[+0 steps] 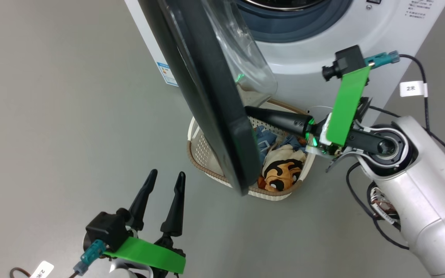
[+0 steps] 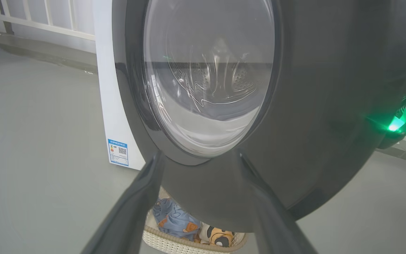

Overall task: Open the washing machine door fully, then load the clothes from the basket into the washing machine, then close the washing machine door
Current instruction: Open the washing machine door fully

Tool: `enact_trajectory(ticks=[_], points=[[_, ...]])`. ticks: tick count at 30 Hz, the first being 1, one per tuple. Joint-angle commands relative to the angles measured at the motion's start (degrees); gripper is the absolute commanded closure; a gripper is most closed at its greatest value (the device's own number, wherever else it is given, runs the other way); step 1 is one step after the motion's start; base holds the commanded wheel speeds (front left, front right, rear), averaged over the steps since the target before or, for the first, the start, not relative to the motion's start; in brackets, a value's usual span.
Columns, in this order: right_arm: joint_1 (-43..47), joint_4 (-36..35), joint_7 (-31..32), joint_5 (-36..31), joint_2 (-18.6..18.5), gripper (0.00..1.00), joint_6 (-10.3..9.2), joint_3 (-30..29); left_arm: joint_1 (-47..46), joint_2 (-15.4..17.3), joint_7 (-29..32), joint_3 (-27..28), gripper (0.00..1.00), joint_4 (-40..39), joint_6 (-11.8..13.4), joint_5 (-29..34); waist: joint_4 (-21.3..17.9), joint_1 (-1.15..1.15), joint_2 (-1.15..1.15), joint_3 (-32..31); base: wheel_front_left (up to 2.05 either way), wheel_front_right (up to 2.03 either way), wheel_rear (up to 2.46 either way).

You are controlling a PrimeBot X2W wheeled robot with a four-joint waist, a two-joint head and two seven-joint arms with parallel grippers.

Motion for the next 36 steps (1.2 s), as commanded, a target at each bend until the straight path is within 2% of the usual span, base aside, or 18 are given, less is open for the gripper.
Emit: enact_trajectory(ticks=[1, 14, 17, 19, 20, 21, 23, 30, 36], points=[[1.16, -2.15, 0.81, -0.37, 1.96, 1.0, 0.34, 1.01, 0.01, 1.05, -0.37, 2.03, 0.0, -1.49, -0.32, 0.55, 0.4, 0.0, 0.0, -0.41, 0.0, 0.0, 0.0], [3.94, -2.18, -0.98, -1.43, 3.33, 1.0, 0.34, 0.25, 0.95, 1.05, -0.37, 3.03, 0.0, -1.13, -0.34, 1.1, -0.5, 0.0, 0.0, -2.7, 0.0, 0.0, 0.0], [4.53, -2.34, -2.07, -1.83, 2.8, 0.8, 0.34, -0.53, 1.04, 1.05, -0.37, 3.32, 0.0, -0.99, -0.35, 1.33, -1.44, 0.0, 0.0, -3.34, 0.0, 0.0, 0.0], [5.02, -2.61, -2.95, -2.29, 2.32, 0.55, 0.34, -0.93, 1.15, 1.05, -0.37, 3.63, 0.0, -0.72, -0.36, 1.54, -2.22, 0.0, 0.0, -3.85, 0.0, 0.0, 0.0], [5.33, -2.78, -3.47, -2.53, 2.07, 0.52, 0.34, -1.11, 1.2, 1.05, -0.37, 3.84, 0.0, -0.56, -0.36, 1.65, -2.68, 0.0, 0.0, -4.11, 0.0, 0.0, 0.0], [5.69, -2.86, -4.04, -2.72, 1.83, 0.37, 0.34, -1.3, 1.25, 1.05, -0.37, 4.04, 0.0, -0.4, -0.36, 1.73, -3.14, 0.0, 0.0, -4.35, 0.0, 0.0, 0.0], [6.57, -3.0, -5.18, -2.85, 1.43, 0.0, 0.34, -1.74, 1.34, 1.05, -0.37, 4.27, 0.0, -0.14, -0.37, 1.86, -4.04, 0.0, 0.0, -4.9, 0.0, 0.0, 0.0], [9.69, -3.86, -8.49, -3.11, 0.03, 0.0, 0.34, -2.95, 1.87, 1.05, -0.37, 5.49, 0.0, 0.47, -0.37, 2.71, -6.55, 0.0, 0.0, -6.47, 0.0, 0.0, 0.0], [13.63, -4.63, -13.69, -3.88, -1.25, 0.0, 0.34, -4.03, 2.97, 1.35, -0.37, 7.61, 0.0, 0.88, -0.38, 3.66, -9.03, 0.0, 0.0, -8.38, 0.0, 0.0, 0.0]])
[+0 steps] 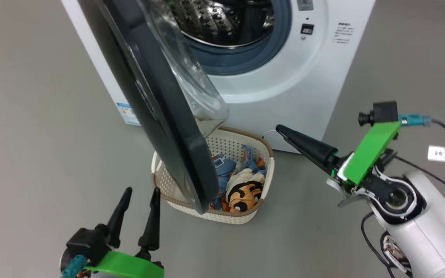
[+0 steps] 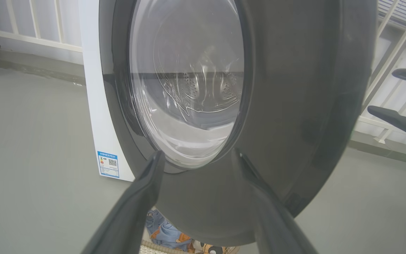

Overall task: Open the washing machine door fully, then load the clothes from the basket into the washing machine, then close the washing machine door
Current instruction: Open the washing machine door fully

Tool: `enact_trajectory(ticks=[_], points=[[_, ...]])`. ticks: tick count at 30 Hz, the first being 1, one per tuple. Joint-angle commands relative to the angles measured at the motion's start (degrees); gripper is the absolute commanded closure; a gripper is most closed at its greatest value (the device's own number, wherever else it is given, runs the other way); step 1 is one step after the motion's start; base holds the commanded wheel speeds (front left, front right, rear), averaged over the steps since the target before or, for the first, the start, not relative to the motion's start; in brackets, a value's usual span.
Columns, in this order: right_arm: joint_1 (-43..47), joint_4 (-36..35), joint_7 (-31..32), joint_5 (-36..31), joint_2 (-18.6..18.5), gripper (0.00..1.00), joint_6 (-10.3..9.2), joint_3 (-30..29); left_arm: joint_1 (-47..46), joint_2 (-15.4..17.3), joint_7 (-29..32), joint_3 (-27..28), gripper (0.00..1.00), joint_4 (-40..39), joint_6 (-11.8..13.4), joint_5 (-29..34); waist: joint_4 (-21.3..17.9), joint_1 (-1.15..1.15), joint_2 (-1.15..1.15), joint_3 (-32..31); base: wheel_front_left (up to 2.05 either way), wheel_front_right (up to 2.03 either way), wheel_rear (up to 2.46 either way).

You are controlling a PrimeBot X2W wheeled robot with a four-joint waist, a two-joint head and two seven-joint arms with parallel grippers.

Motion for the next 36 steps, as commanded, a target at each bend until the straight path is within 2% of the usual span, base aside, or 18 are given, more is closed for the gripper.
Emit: enact_trajectory(ticks=[1, 8, 14, 25, 29, 31, 36], points=[[1.11, -1.61, -1.07, -0.62, -0.31, 0.0, 0.34, 0.18, -0.07, 1.05, -0.38, 2.21, 0.0, -0.9, 0.04, 0.76, -1.59, 0.0, 0.0, -1.51, 0.0, 0.0, 0.0], [6.32, -1.12, -9.11, -2.2, -2.41, 0.0, 0.34, -0.08, 2.05, 2.12, -0.38, 4.77, 0.0, -0.92, 0.04, 1.04, -4.54, 0.0, 0.0, -3.86, 0.0, 0.0, 0.0], [9.28, 0.19, -18.7, -5.92, -4.86, 0.0, 0.34, 1.5, 3.59, 2.45, -0.38, 6.42, 0.0, -1.4, 0.04, 1.33, -6.6, 0.0, 0.0, -5.06, 0.0, 0.0, 0.0], [11.09, 4.98, -39.42, -13.47, -10.47, 0.0, 0.34, 11.41, 5.3, 2.8, -0.38, 7.58, 0.0, -1.87, 0.04, 1.69, -9.05, 0.0, 0.0, -6.49, 0.0, 0.0, 0.0], [10.82, 8.48, -43.01, -17.61, -11.95, 0.0, 0.34, 14.26, 5.63, 2.85, -0.38, 7.87, 0.0, -2.0, 0.04, 1.73, -9.54, 0.0, 0.0, -6.69, 0.0, 0.0, 0.0], [10.57, 9.84, -43.36, -19.94, -11.67, 0.0, 0.34, 13.36, 5.85, 2.92, -0.38, 8.03, 0.0, -2.12, 0.04, 1.67, -9.79, 0.0, 0.0, -6.79, 0.0, 0.0, 0.0], [12.32, 9.28, -43.42, -31.77, -9.85, 0.0, 0.34, 6.35, 6.13, 2.94, -0.38, 8.49, 0.0, -2.44, 0.03, 1.74, -10.13, 0.0, 0.0, -6.72, 0.0, 0.0, 0.0]])
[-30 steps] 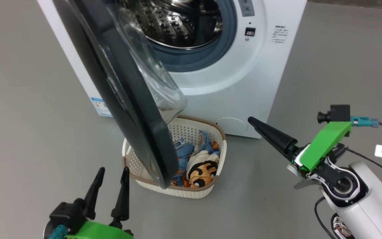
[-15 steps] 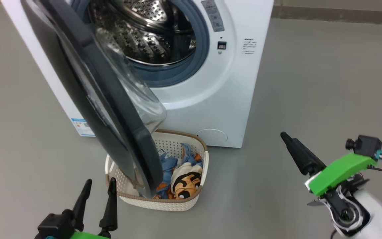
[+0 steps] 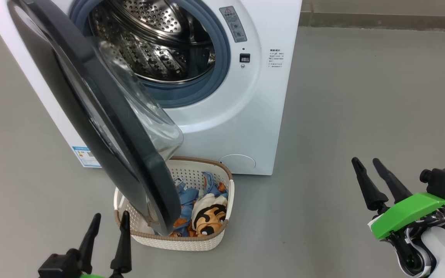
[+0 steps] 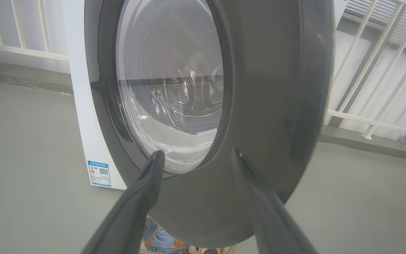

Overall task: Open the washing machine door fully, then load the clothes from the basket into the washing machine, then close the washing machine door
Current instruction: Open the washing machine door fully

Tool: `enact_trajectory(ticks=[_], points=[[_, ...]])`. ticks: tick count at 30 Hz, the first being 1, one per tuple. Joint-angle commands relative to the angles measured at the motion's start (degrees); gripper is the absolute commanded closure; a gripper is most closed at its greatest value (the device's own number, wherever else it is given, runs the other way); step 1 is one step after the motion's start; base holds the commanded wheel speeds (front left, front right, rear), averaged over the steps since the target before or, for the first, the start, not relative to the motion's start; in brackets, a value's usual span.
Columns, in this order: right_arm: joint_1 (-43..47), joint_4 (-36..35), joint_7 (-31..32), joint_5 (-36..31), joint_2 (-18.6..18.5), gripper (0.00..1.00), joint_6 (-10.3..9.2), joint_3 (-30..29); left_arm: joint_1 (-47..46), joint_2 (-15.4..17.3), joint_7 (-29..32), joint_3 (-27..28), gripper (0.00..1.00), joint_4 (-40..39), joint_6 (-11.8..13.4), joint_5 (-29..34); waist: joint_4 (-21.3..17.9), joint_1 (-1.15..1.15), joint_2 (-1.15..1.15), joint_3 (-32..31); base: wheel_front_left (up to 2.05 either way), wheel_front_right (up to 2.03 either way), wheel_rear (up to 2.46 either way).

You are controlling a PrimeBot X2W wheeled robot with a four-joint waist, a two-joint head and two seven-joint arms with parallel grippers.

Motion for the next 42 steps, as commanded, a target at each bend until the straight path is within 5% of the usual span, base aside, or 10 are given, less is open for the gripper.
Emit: enact_trajectory(ticks=[1, 11, 21, 37, 39, 41, 42], points=[[1.7, -1.83, -0.69, -3.32, 0.29, 0.0, 0.33, -1.45, -0.28, 0.81, -0.38, 1.99, 0.0, -1.76, 0.03, 0.83, -0.06, 0.0, 0.0, 0.03, 0.0, 0.0, 0.0], [7.05, -6.98, -0.7, -20.16, 4.47, 0.0, 0.33, -12.68, -0.35, 0.68, -0.38, 2.41, 0.0, -1.81, 0.03, 1.1, 0.0, 0.0, 0.0, 0.02, 0.0, 0.0, 0.0], [10.8, -9.61, -0.71, -31.61, 6.96, 0.0, 0.33, -17.04, -0.78, 0.58, -0.38, 2.49, 0.0, -1.71, 0.03, 1.07, 0.53, 0.0, 0.0, 0.41, 0.0, 0.0, 0.0], [12.55, -8.61, -0.71, -35.73, 7.91, 0.0, 0.33, -16.77, -1.91, 0.68, -0.38, 3.13, 0.0, -1.03, 0.03, 0.58, 0.83, 0.0, 0.0, 1.22, 0.0, 0.0, 0.0], [12.5, -8.75, -0.71, -35.87, 7.91, 0.0, 0.33, -16.89, -2.42, 0.64, -0.38, 3.31, 0.62, -1.37, 0.03, 0.41, 0.88, 0.0, 0.0, 1.21, 0.0, 0.0, 0.0], [12.48, -9.0, -0.71, -35.61, 7.94, 0.0, 0.33, -17.0, -3.09, 0.66, -0.38, 3.43, 1.0, -2.49, 0.03, 0.48, 0.96, 0.0, 0.0, 1.24, 0.0, 0.0, 0.0], [12.48, -9.07, -0.71, -35.47, 7.86, 0.0, 0.33, -17.02, -3.45, 0.69, -0.38, 3.49, 1.0, -3.48, 0.03, 0.7, 1.01, 0.0, 0.0, 1.26, 0.0, 0.0, 0.0]])
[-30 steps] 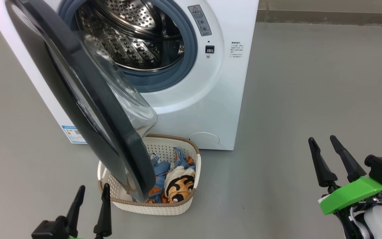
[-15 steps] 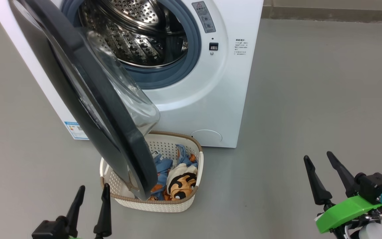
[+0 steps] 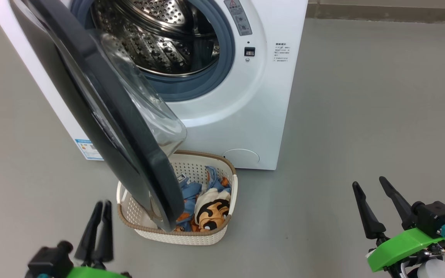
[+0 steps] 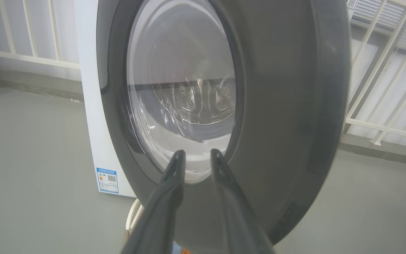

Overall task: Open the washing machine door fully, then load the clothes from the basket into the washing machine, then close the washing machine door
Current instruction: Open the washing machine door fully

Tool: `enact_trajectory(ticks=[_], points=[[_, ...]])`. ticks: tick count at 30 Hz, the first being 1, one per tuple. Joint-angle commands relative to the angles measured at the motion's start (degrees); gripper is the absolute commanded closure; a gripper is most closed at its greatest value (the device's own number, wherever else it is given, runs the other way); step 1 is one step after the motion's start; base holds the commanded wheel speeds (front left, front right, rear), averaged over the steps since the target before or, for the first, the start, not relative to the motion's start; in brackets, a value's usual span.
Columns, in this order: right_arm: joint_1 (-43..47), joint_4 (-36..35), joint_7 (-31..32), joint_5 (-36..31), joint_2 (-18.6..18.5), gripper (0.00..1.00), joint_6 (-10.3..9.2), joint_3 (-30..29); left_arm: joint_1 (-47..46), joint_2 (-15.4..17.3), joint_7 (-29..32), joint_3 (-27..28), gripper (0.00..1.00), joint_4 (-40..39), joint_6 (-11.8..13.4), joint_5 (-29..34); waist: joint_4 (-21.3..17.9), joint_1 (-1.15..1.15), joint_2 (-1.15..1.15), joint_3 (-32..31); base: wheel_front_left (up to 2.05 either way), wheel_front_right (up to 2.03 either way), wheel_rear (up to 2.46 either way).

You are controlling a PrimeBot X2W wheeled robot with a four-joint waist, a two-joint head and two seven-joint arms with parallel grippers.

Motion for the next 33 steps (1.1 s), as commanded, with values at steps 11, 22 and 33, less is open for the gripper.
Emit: enact_trajectory(ticks=[11, 22, 33], points=[[-0.43, -2.44, -0.7, -0.95, -1.5, 0.0, 0.31, -0.02, -3.97, -0.13, -0.38, 0.65, 1.0, -21.93, 0.42, 6.52, 0.38, 0.0, 0.0, 0.11, 0.0, 0.0, 0.0], [-0.99, -2.92, -0.7, -1.61, -1.46, 0.0, 0.31, -0.48, -5.91, -1.19, 4.18, -14.69, 1.0, -28.59, 0.35, 5.64, 0.35, 0.0, 0.0, 0.75, 0.0, 0.0, 0.0], [-1.45, -3.08, -0.7, -2.13, -1.7, 0.0, 0.31, -0.04, -12.0, -1.46, 2.55, -20.47, 1.0, -13.27, 2.09, -3.25, -0.47, 0.0, 0.0, 0.87, 0.0, 0.0, 0.0]])
